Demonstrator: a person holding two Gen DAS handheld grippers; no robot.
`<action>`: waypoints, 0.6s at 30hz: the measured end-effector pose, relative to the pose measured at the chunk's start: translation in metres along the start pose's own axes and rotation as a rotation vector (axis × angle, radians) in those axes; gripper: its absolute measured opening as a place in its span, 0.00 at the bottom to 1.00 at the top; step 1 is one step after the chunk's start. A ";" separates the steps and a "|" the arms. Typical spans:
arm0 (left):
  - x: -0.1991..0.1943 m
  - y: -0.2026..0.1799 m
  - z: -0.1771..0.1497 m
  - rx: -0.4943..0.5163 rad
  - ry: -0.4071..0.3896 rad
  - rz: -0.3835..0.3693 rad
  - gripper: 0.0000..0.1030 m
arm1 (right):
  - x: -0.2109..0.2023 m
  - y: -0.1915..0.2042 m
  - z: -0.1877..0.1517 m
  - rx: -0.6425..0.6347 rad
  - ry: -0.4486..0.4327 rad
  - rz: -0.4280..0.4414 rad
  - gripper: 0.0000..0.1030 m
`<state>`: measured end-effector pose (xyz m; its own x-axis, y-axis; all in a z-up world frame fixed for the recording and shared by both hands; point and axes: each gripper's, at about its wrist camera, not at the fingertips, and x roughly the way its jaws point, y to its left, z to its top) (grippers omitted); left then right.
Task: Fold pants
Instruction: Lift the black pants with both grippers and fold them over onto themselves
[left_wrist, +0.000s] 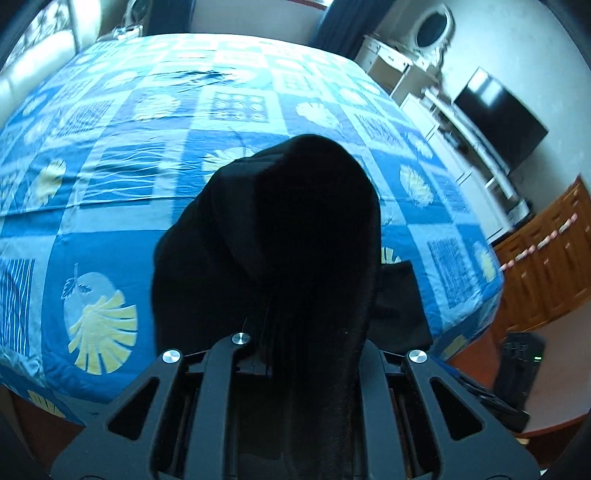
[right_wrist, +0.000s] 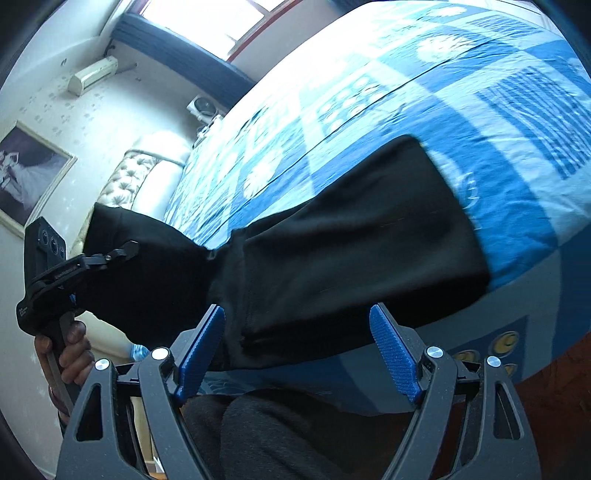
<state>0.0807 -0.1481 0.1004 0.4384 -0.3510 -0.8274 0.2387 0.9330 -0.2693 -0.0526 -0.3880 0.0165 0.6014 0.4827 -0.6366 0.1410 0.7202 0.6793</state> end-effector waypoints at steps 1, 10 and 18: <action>0.005 -0.008 -0.001 0.011 0.004 0.012 0.13 | -0.003 -0.005 0.001 0.011 -0.006 0.001 0.77; 0.068 -0.079 -0.014 0.116 0.059 0.098 0.13 | -0.019 -0.041 0.005 0.090 -0.048 0.008 0.78; 0.114 -0.120 -0.034 0.195 0.073 0.240 0.13 | -0.031 -0.070 0.005 0.144 -0.069 0.016 0.78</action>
<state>0.0725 -0.2976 0.0220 0.4408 -0.1094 -0.8909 0.3010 0.9531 0.0319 -0.0776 -0.4555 -0.0095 0.6566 0.4547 -0.6018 0.2389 0.6315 0.7377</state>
